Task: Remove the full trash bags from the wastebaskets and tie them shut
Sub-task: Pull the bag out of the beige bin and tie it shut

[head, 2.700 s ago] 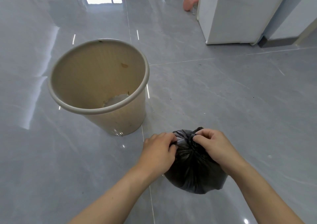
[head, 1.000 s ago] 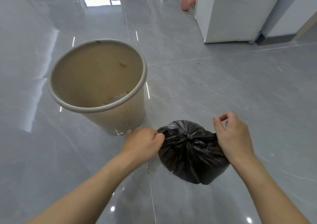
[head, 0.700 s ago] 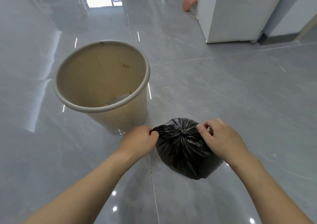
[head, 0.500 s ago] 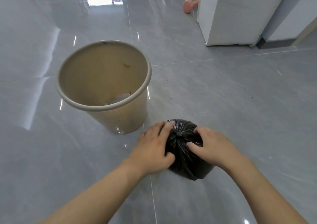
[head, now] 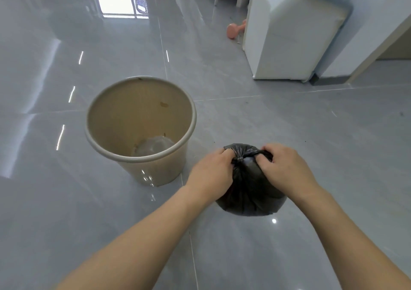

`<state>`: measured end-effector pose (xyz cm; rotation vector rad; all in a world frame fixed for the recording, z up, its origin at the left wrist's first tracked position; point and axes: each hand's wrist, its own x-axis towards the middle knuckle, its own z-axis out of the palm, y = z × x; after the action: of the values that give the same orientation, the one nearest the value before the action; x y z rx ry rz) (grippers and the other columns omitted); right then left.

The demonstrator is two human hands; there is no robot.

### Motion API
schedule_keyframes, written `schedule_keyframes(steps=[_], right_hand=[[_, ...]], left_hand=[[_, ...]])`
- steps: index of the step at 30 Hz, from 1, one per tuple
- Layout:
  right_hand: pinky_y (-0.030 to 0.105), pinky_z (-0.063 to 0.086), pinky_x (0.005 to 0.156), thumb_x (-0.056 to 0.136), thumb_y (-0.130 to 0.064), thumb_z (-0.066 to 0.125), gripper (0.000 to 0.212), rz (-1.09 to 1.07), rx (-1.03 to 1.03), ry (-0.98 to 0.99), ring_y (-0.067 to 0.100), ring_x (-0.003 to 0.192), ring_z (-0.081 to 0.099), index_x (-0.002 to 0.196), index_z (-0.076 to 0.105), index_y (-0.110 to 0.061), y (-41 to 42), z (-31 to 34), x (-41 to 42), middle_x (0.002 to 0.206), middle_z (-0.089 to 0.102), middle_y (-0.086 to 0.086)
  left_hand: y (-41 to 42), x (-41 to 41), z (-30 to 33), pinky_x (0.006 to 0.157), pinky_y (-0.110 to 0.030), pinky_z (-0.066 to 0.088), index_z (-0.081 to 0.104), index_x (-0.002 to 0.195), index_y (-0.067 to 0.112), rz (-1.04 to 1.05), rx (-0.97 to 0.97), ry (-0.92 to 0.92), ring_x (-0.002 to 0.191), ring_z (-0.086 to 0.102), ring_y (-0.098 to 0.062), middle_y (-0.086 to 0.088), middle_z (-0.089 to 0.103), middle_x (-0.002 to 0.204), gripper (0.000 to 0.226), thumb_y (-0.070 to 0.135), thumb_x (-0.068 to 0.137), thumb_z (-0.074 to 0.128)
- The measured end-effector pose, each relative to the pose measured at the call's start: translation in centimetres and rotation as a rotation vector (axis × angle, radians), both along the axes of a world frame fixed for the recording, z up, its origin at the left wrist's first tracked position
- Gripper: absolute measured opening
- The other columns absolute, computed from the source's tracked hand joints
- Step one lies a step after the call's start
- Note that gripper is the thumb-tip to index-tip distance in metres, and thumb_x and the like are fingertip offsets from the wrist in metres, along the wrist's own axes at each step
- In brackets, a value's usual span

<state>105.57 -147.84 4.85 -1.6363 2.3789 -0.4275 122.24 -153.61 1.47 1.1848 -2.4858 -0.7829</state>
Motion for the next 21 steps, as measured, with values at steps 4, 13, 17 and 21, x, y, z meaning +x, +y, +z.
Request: schedule_keyframes(steps=[4,13,17,21], right_hand=[[0.032,0.040,0.064,0.087,-0.033,0.052,0.015,-0.080,-0.013,0.004,0.021,0.077,0.051,0.080,0.060,-0.022,-1.8,5.0,0.6,0.084,0.055,-0.001],[0.032,0.041,0.069,0.091,-0.034,0.052,0.019,-0.143,0.024,-0.118,0.024,0.083,0.053,0.089,0.063,-0.018,-5.7,27.3,2.1,0.094,0.052,0.003],[0.029,0.035,0.065,0.089,-0.036,0.056,0.016,-0.148,0.073,-0.176,0.021,0.077,0.049,0.080,0.059,-0.023,-6.5,41.3,2.7,0.089,0.050,0.000],[0.035,0.045,0.063,0.087,-0.034,0.058,0.024,-0.152,0.085,-0.234,0.026,0.073,0.054,0.074,0.061,-0.013,-5.4,54.3,3.8,0.079,0.054,0.004]], left_hand=[[-2.6,-0.4,4.9,0.073,-0.042,0.046,0.055,0.104,0.016,0.025,0.011,0.043,0.093,0.054,-0.029,-0.004,0.058,0.107,0.018,0.016,0.093,0.040],[-7.2,0.5,28.2,0.072,-0.041,0.048,0.054,0.102,0.016,0.091,0.025,-0.053,0.091,0.054,-0.027,-0.001,0.058,0.103,0.021,0.010,0.091,0.038],[-7.9,2.3,42.8,0.064,-0.038,0.042,0.053,0.100,0.014,0.082,-0.038,-0.124,0.082,0.053,-0.028,-0.003,0.057,0.096,0.017,0.010,0.091,0.039],[-5.8,4.4,56.3,0.060,-0.035,0.032,0.051,0.095,0.014,0.093,-0.140,-0.160,0.079,0.050,-0.028,-0.006,0.056,0.092,0.013,0.007,0.089,0.043]])
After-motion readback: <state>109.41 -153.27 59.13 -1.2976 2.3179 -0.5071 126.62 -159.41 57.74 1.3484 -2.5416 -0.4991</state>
